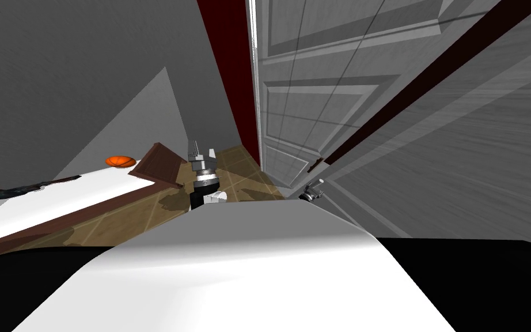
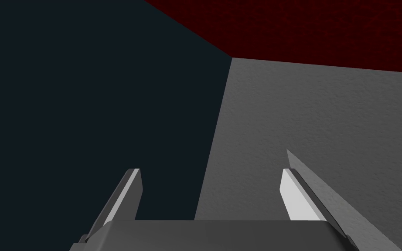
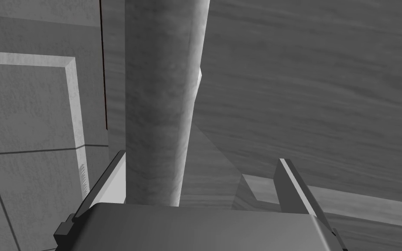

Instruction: Push the door open

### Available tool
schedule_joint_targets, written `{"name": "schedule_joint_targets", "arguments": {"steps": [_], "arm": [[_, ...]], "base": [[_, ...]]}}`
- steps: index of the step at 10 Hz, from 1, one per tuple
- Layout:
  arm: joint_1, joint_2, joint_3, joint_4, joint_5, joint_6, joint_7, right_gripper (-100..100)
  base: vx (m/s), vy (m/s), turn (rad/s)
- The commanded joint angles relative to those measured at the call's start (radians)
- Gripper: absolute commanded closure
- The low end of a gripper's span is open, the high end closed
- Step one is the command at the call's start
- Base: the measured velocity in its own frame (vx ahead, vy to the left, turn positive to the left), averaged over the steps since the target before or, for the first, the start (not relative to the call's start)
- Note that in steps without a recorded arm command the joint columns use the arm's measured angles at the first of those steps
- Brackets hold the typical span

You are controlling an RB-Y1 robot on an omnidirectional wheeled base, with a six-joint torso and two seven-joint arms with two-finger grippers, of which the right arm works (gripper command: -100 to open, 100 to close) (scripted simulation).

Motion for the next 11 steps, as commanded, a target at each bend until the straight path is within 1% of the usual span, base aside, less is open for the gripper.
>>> {"name": "schedule_joint_targets", "arguments": {"steps": [1,2,4,5,8,11], "arm": [[0.003,-0.038,-0.025,0.05,-0.003,-0.042,-0.035,100],[0.003,-0.038,-0.025,0.08,-0.003,-0.042,-0.035,100],[0.003,-0.038,-0.025,0.08,-0.003,-0.042,-0.035,100],[-0.02,-0.022,-0.024,0.084,0.018,-0.028,-0.047,100],[-0.019,-0.028,-0.04,0.096,0.018,-0.032,-0.047,100],[-0.019,-0.028,-0.04,0.096,0.018,-0.032,-0.047,100]], "base": [[-0.02,-0.002,0.006],[0.005,0.012,0.035],[0.019,0.004,-0.023],[0.009,-0.007,0.094],[-0.013,-0.002,0.019],[-0.005,-0.014,0.0]]}}
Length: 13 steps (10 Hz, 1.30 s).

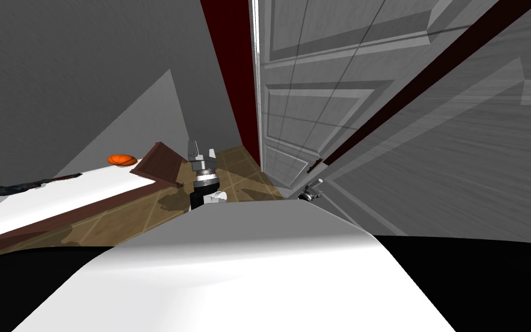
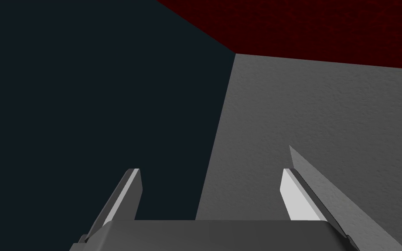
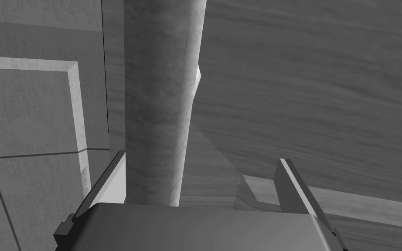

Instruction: Push the door open

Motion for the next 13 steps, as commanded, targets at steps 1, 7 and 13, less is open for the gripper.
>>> {"name": "schedule_joint_targets", "arguments": {"steps": [1,7,13], "arm": [[0.036,-0.016,-0.024,-0.014,-0.01,0.001,0.011,100],[0.036,-0.02,-0.033,-0.007,-0.01,-0.001,0.011,100],[0.036,-0.02,-0.033,-0.007,-0.01,-0.001,0.011,100]], "base": [[0.0,0.0,0.0],[0.0,-0.005,-0.004],[-0.005,-0.001,0.005]]}}
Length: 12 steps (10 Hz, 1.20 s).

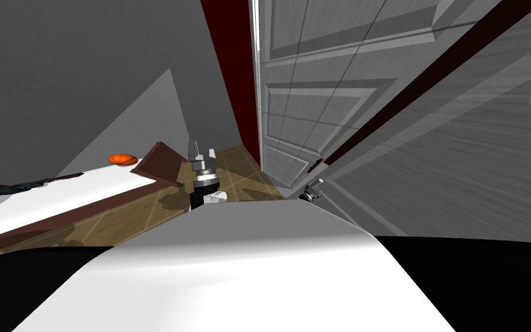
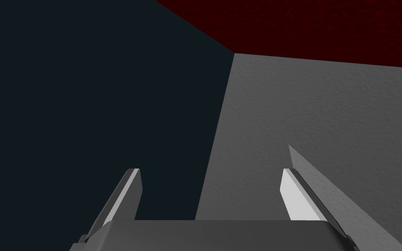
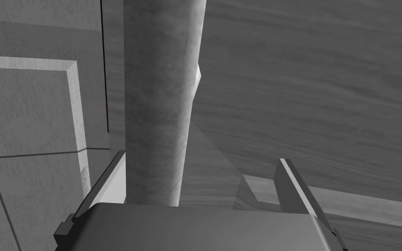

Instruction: Push the door open

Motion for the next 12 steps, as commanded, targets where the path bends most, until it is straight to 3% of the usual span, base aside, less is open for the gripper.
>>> {"name": "schedule_joint_targets", "arguments": {"steps": [1,4,9,10,11,12], "arm": [[0.024,-0.026,-0.029,0.027,-0.006,-0.019,-0.003,100],[0.024,-0.026,-0.029,0.009,-0.006,-0.019,-0.003,100],[0.024,-0.026,-0.029,0.027,-0.006,-0.019,-0.003,100],[0.024,-0.026,-0.029,0.021,-0.006,-0.019,-0.003,100],[0.03,-0.016,-0.02,-0.022,-0.017,-0.003,0.022,100],[0.033,-0.02,-0.023,-0.021,-0.019,-0.005,0.023,100]], "base": [[-0.004,0.002,0.022],[-0.007,-0.005,-0.012],[0.006,0.001,0.005],[0.005,0.003,0.019],[-0.01,-0.056,0.036],[-0.041,-0.081,0.042]]}}
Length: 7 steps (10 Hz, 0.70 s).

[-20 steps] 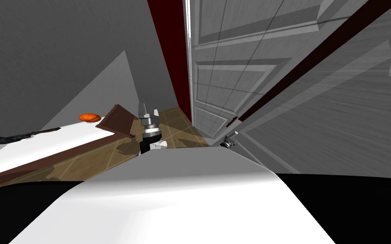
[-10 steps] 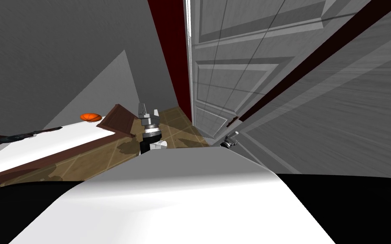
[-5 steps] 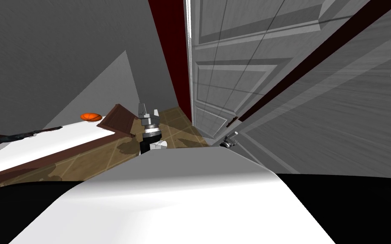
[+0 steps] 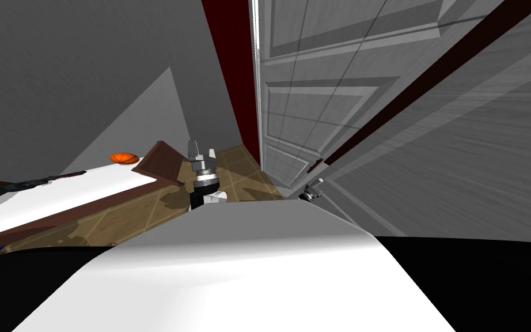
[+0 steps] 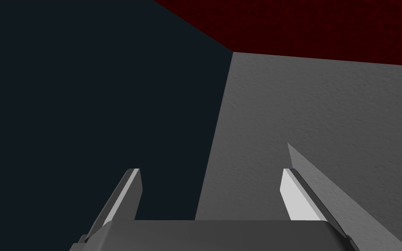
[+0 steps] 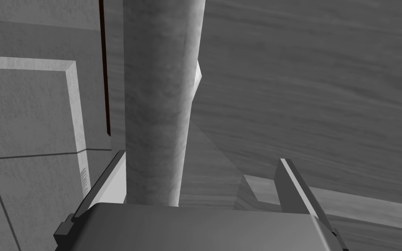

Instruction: Push the door open

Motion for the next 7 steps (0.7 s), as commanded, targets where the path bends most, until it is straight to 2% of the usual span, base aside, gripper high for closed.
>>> {"name": "schedule_joint_targets", "arguments": {"steps": [1,4,6,7], "arm": [[0.023,-0.027,-0.024,0.015,-0.005,-0.019,0.0,100],[0.023,-0.027,-0.024,0.015,-0.005,-0.019,0.0,100],[0.023,-0.027,-0.024,0.015,-0.005,-0.019,0.0,100],[0.014,-0.027,-0.024,0.015,-0.005,-0.019,0.0,100]], "base": [[-0.009,-0.056,0.023],[0.022,0.0,-0.03],[-0.005,-0.01,0.027],[-0.012,-0.013,0.018]]}}
